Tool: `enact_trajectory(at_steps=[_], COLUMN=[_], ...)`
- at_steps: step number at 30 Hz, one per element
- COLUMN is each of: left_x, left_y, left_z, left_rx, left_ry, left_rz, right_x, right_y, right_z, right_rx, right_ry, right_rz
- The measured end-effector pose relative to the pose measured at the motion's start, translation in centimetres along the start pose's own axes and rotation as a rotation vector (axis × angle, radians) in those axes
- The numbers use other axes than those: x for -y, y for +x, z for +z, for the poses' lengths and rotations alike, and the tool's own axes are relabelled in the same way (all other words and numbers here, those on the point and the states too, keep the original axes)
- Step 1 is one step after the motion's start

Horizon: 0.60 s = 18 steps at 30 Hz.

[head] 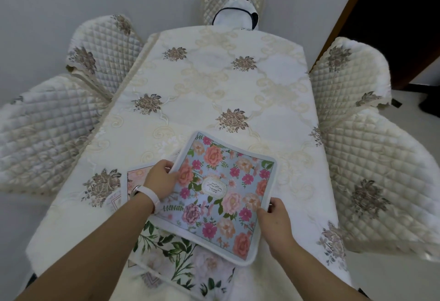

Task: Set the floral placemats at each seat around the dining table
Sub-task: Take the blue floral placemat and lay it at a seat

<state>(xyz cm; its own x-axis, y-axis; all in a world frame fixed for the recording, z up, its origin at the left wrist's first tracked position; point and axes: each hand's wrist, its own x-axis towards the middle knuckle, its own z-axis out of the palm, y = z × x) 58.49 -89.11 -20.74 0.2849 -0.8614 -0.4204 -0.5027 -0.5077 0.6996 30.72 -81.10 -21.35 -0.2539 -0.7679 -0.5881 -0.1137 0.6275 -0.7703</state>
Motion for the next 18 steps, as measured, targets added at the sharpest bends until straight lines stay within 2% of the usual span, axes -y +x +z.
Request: enact_trajectory(at_steps=[5, 13, 18], left_x=[0.3, -0.9, -3.2], left_y=[-3.8, -8.9, -12.4], left_z=[-0.5, 2.6, 5.5], left_rx=[0.006, 0.092, 0.152], left_ry=[-0.2, -0.313, -0.373], left_rz=[0.006, 0.091, 0.112], right_x=[0.5, -0.4, -1.4], right_y=[-2.1, -5.2, -7.4], right_z=[-1.8, -7.7, -12.6], right_rx=[-0.062, -0.232, -0.273], right_ry=[-0.005, 0.019, 0.086], right_rz=[-0.051, -0.081, -0.08])
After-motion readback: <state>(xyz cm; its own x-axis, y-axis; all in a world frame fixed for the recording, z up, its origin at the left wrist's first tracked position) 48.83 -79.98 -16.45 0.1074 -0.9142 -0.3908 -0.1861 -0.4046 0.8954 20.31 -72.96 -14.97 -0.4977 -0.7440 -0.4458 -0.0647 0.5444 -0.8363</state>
